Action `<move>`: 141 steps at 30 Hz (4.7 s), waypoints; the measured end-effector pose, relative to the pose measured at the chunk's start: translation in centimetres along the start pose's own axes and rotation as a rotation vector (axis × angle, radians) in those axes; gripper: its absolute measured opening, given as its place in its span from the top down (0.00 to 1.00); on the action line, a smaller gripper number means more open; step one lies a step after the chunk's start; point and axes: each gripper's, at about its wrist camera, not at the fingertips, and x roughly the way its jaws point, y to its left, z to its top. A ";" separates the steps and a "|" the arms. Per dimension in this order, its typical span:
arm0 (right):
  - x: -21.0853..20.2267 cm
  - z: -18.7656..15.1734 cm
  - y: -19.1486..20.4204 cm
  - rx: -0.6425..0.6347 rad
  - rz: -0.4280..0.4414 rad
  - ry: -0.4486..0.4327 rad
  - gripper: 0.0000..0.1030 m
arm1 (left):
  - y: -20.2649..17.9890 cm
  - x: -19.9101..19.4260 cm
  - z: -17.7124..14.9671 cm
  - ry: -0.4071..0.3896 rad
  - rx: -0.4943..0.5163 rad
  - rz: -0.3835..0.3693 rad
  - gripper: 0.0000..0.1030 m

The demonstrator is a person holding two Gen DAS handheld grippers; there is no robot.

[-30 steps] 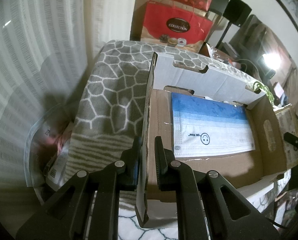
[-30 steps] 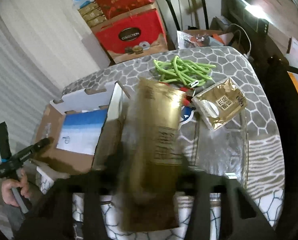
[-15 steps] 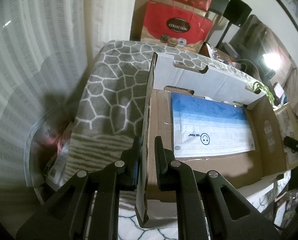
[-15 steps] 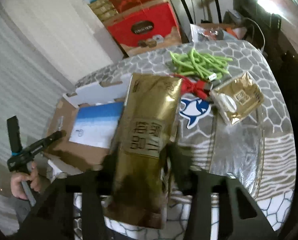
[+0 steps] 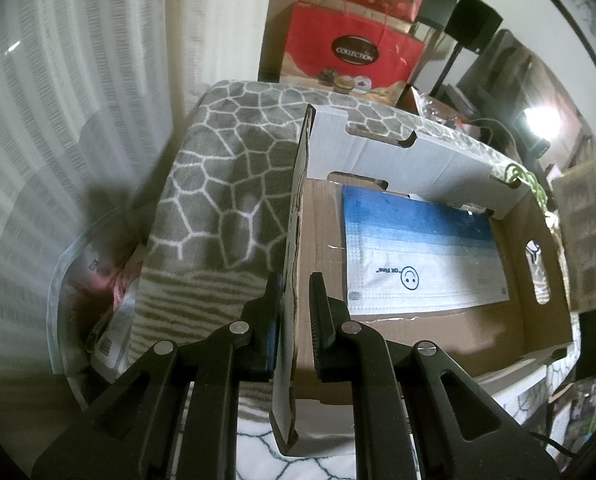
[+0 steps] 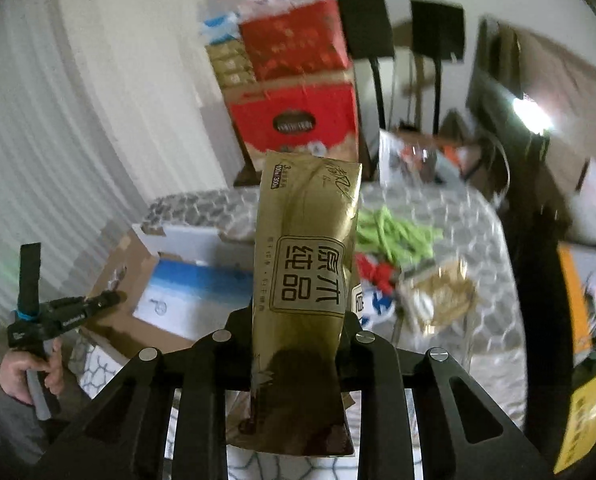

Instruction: Organize objects

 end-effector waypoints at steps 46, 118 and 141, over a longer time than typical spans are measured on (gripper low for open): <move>6.7 -2.2 10.2 -0.196 0.453 0.269 0.40 | 0.0 0.1 0.3 0.003 -0.003 0.000 0.90; 12.6 1.2 9.2 -0.314 0.132 0.384 0.11 | -1.0 -0.1 0.6 0.005 0.000 -0.001 0.90; 14.0 0.7 11.3 -0.380 0.035 0.399 0.94 | -1.0 -0.1 0.7 0.005 -0.004 -0.004 0.90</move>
